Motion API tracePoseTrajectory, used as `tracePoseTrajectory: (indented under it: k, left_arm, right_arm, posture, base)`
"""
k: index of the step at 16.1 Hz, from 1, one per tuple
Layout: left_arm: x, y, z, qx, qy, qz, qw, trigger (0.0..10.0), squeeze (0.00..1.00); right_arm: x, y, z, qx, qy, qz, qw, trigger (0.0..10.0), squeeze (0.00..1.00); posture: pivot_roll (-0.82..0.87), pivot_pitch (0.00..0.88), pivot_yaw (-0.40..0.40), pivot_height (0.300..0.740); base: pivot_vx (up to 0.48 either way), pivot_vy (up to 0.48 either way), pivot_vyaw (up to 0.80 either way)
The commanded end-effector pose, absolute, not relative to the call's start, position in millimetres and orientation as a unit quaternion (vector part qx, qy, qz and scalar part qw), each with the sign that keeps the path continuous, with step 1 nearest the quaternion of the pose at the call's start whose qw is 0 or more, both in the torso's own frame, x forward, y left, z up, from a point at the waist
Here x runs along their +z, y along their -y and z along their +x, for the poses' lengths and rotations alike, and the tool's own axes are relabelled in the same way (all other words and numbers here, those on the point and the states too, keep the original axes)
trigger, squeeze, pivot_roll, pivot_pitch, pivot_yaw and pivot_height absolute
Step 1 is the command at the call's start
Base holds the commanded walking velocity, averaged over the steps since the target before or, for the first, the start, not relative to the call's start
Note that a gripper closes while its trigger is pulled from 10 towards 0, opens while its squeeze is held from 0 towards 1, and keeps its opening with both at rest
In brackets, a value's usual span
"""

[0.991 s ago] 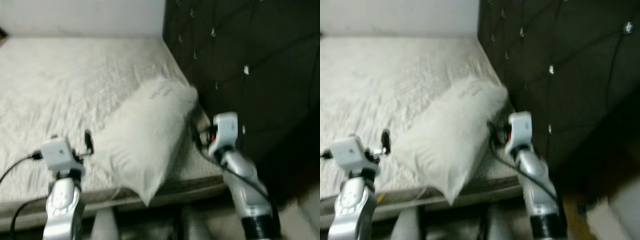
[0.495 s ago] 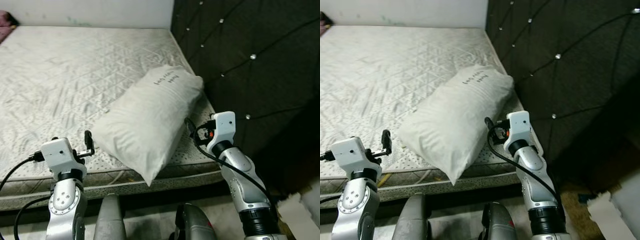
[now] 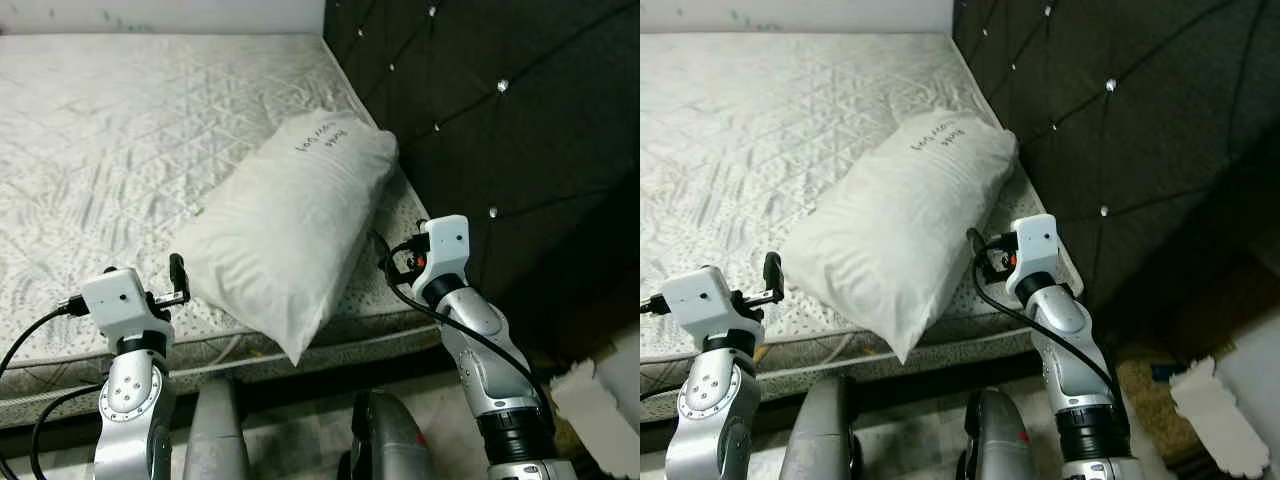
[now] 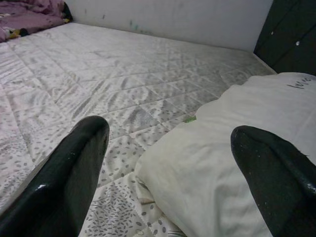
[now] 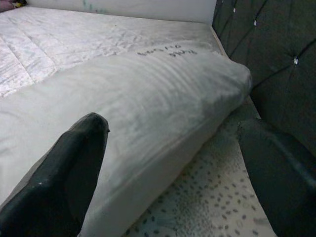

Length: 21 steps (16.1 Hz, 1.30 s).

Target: Clean up the room

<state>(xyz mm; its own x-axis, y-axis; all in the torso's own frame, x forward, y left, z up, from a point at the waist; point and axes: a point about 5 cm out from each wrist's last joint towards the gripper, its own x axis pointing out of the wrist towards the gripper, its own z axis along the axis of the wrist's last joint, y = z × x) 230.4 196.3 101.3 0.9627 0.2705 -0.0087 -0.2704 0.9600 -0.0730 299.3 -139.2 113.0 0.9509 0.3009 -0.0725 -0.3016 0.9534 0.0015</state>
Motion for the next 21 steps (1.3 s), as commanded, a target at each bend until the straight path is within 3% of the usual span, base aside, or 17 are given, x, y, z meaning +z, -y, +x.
tracePoseTrajectory:
  k: [1, 7, 10, 21]
  left_arm:
    - [101, -196, 231, 0.138, -0.003, -0.037, 0.990, 10.0, 0.00]
    - [100, -198, 230, 0.142, -0.003, -0.042, 0.989, 10.0, 0.00]
    - [101, -197, 230, 0.139, 0.000, -0.043, 0.989, 10.0, 0.00]
    - [101, -195, 232, 0.128, -0.001, -0.040, 0.991, 10.0, 0.00]
  right_arm:
    - [114, 140, 300, 0.152, -0.035, -0.007, 0.988, 10.0, 0.00]
    - [113, 137, 301, 0.159, -0.038, -0.016, 0.986, 10.0, 0.00]
    - [113, 136, 301, 0.162, -0.039, -0.022, 0.986, 10.0, 0.00]
    - [115, 127, 305, 0.181, -0.030, -0.032, 0.983, 10.0, 0.00]
  posture:
    - [-0.03, 0.051, -0.062, 0.597]
    - [-0.03, 0.051, -0.064, 0.597]
    - [-0.03, 0.052, -0.065, 0.597]
    - [-0.02, 0.056, -0.063, 0.597]
  base:
    - [0.000, 0.000, 0.00]
    - [0.000, 0.000, 0.00]
    - [0.352, 0.000, 0.44]
    - [0.353, 0.000, 0.00]
